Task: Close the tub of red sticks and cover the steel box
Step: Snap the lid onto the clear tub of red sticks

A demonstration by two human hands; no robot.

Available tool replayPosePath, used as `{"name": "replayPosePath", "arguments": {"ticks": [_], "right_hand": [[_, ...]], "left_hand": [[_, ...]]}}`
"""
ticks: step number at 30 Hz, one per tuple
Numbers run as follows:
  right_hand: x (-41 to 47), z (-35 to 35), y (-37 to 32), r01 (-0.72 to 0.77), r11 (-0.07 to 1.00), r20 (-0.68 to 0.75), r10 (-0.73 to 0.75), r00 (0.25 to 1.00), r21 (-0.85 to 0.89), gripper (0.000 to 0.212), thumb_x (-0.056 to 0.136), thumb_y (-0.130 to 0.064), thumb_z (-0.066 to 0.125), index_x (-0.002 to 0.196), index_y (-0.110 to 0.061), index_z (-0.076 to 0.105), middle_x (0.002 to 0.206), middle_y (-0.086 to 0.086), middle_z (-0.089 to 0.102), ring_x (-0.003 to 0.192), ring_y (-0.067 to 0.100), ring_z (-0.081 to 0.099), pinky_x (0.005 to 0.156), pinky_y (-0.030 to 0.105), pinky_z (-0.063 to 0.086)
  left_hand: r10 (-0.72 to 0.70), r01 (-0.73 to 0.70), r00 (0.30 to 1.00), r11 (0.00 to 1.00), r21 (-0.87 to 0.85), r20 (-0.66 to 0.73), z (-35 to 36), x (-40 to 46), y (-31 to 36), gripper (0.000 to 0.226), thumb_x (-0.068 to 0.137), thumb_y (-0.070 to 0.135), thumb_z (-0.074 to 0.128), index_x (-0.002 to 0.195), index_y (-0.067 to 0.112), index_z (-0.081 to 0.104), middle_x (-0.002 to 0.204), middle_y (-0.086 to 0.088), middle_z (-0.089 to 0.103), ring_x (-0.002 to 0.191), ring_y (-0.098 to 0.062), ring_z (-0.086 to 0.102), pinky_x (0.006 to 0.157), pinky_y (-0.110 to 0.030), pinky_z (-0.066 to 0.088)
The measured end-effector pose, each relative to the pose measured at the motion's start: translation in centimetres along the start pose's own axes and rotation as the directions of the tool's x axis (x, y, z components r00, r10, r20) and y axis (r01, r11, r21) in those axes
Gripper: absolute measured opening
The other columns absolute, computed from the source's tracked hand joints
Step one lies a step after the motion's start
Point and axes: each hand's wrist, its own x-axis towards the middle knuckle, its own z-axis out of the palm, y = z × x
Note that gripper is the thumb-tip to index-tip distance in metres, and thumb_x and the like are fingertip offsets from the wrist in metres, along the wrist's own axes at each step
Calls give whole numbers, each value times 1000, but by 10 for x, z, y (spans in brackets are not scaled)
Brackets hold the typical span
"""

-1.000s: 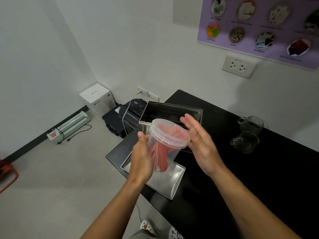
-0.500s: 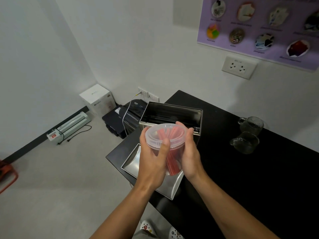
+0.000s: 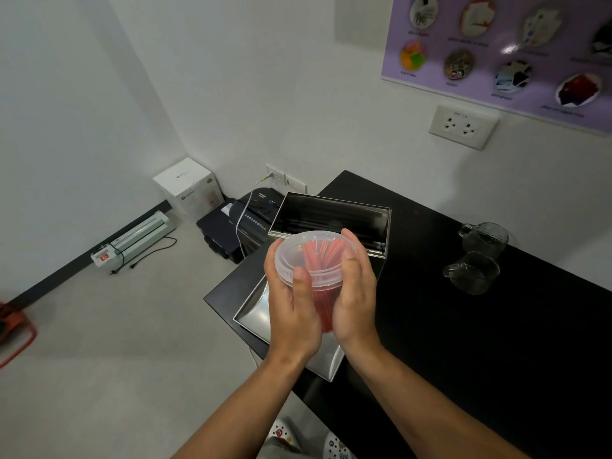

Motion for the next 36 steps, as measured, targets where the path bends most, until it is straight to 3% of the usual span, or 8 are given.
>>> {"name": "replayPosePath", "arguments": {"ticks": [6,11,17,20,23,26,30,36], "right_hand": [[6,0,-4,-78,997,77,75,994,31,65,93,-68,41,142,-29,55,124,1,71,113,11,70,89,22,56],[5,5,-5,-54,998,20,54,998,25,65,94,-64,37,136,-20,62,119,3,72,107,9,71,82,18,55],[3,4,-2,-64,995,18,62,998,73,50,92,-59,49,121,-20,61,116,13,69,106,29,71,87,40,60],[10,1,-5,-109,994,114,105,988,24,52,90,-58,55,119,-16,64,113,11,72,102,20,72,83,32,60],[25,-11,-12,-153,971,187,188,964,-183,42,98,-57,54,107,-22,75,101,2,77,94,12,74,82,27,55],[37,-23,-19,-246,910,272,342,899,-333,55,103,-60,44,92,-18,77,79,2,71,69,13,66,69,28,53],[37,-26,-23,-292,889,308,405,861,-353,58,105,-51,47,84,-2,71,68,11,58,56,19,52,51,25,47],[31,-30,-15,-312,907,250,384,889,-284,52,104,-40,55,84,5,69,65,5,63,52,9,58,50,19,47]], "left_hand": [[-19,19,1000,1000,21,-3,-7,4,-1,68,92,84,44,144,42,39,125,28,68,120,-5,68,98,-23,55],[21,-21,999,1000,14,31,-7,5,-2,87,94,81,43,153,16,37,122,32,68,116,2,68,93,-13,53],[44,-44,997,999,7,64,-13,13,-1,99,94,82,41,154,4,36,121,25,69,115,-4,69,93,-17,54],[26,-27,999,1000,5,34,-20,17,-5,83,94,83,40,148,20,44,121,22,70,114,-5,69,93,-17,54],[33,-34,999,999,28,34,-30,22,-7,79,91,86,41,145,29,43,123,24,69,116,-5,69,95,-20,54],[41,-44,995,998,36,91,-38,23,-10,75,92,85,44,146,33,43,127,24,68,119,-7,68,98,-23,54],[35,-46,990,996,76,133,-39,17,-13,72,93,84,41,143,32,48,125,20,72,115,-8,71,94,-19,55],[53,-63,990,995,80,129,-38,14,-10,64,97,79,40,136,32,60,124,8,72,116,-21,72,93,-27,58]]}}
